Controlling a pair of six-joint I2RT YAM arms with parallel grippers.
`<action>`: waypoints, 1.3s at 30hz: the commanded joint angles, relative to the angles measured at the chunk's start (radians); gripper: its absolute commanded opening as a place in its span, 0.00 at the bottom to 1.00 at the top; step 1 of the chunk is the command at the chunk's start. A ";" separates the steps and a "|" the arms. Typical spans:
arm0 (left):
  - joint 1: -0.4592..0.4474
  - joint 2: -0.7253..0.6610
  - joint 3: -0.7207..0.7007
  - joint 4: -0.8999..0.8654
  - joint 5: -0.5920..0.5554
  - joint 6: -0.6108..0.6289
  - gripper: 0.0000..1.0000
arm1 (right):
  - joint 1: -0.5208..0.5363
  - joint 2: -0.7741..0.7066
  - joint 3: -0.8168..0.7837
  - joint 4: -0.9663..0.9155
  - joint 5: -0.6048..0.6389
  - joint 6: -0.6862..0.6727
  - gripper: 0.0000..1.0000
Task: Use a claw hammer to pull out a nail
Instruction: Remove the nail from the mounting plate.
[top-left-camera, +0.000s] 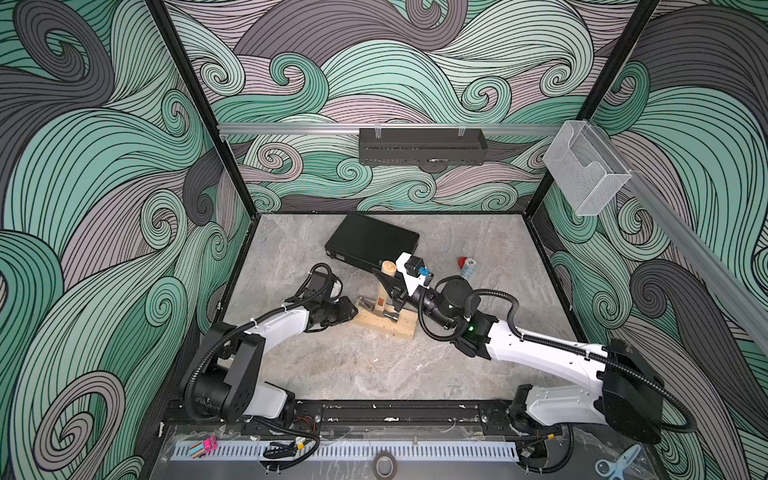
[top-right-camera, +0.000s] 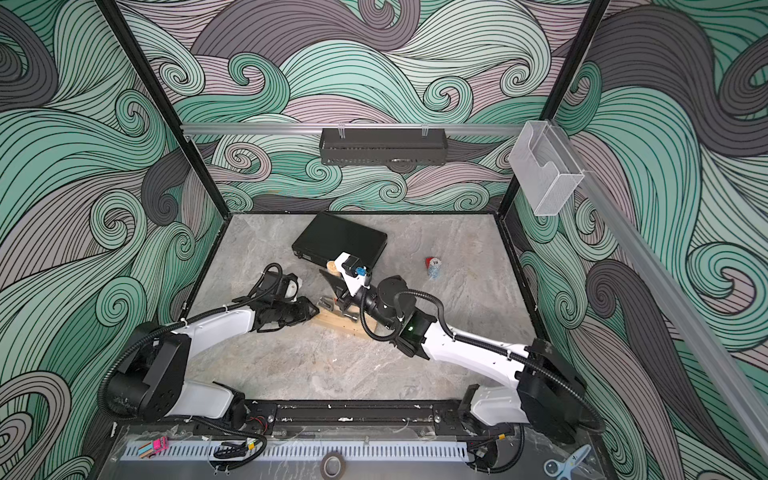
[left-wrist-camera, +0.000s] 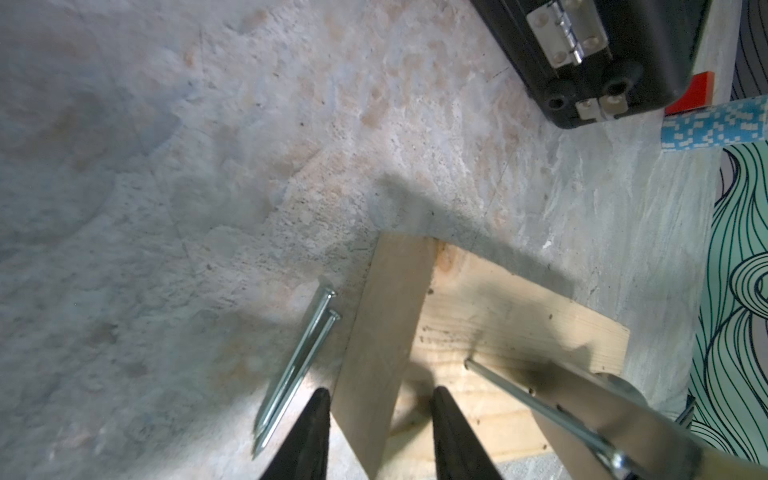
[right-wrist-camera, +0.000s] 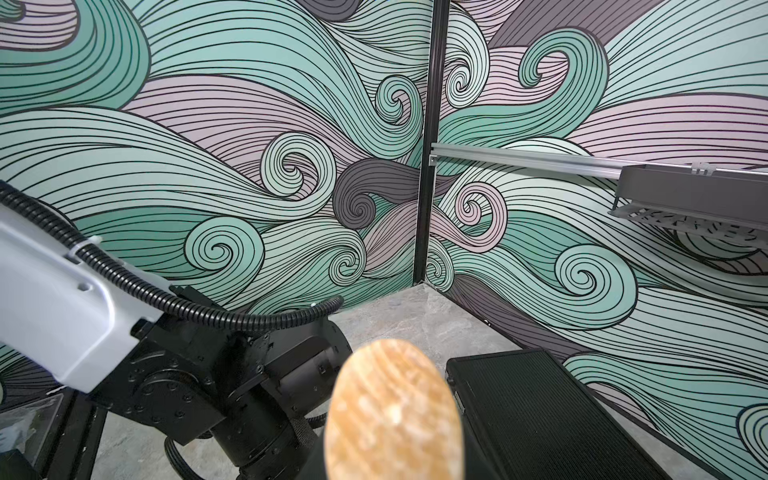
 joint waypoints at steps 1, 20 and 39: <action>-0.003 0.062 -0.033 -0.136 -0.122 -0.001 0.38 | 0.008 -0.022 -0.017 0.073 -0.044 0.119 0.00; -0.003 0.074 -0.039 -0.130 -0.112 -0.009 0.38 | 0.008 -0.026 -0.057 0.136 -0.037 0.134 0.00; -0.003 0.087 -0.043 -0.127 -0.113 -0.019 0.38 | 0.005 -0.016 -0.099 0.225 -0.037 0.153 0.00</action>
